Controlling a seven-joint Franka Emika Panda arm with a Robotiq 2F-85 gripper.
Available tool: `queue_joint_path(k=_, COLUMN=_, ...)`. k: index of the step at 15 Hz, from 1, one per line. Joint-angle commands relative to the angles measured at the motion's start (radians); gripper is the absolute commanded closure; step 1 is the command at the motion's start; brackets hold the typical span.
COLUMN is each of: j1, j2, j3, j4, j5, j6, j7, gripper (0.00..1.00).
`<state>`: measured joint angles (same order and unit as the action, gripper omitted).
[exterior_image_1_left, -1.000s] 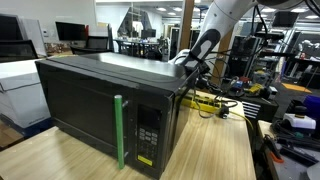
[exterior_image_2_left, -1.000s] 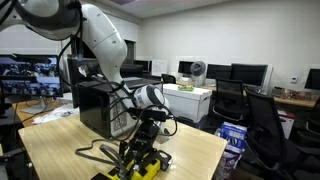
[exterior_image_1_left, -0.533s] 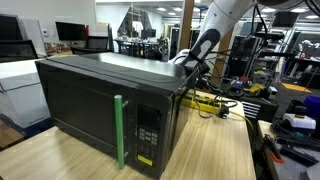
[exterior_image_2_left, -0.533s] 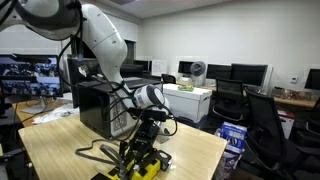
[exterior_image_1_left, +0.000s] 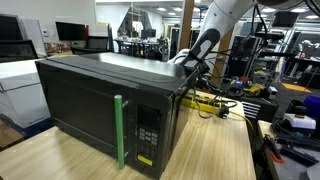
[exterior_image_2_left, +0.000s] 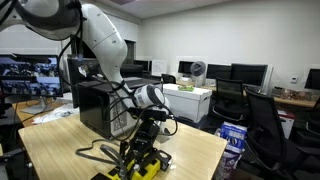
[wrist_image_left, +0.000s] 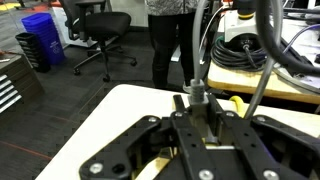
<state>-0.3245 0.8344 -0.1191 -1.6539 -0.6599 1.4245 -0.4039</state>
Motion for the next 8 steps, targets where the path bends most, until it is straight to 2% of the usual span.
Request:
queue_joint_path(k=1, j1=0.001, j2=-0.012, j3=-0.008, j4=-0.008, j5=0.024, j6=0.015, j7=0.021, gripper=0.93)
queue_joint_path(k=8, j1=0.001, j2=0.003, j3=-0.009, j4=0.011, j5=0.022, j6=0.016, j7=0.021, gripper=0.93)
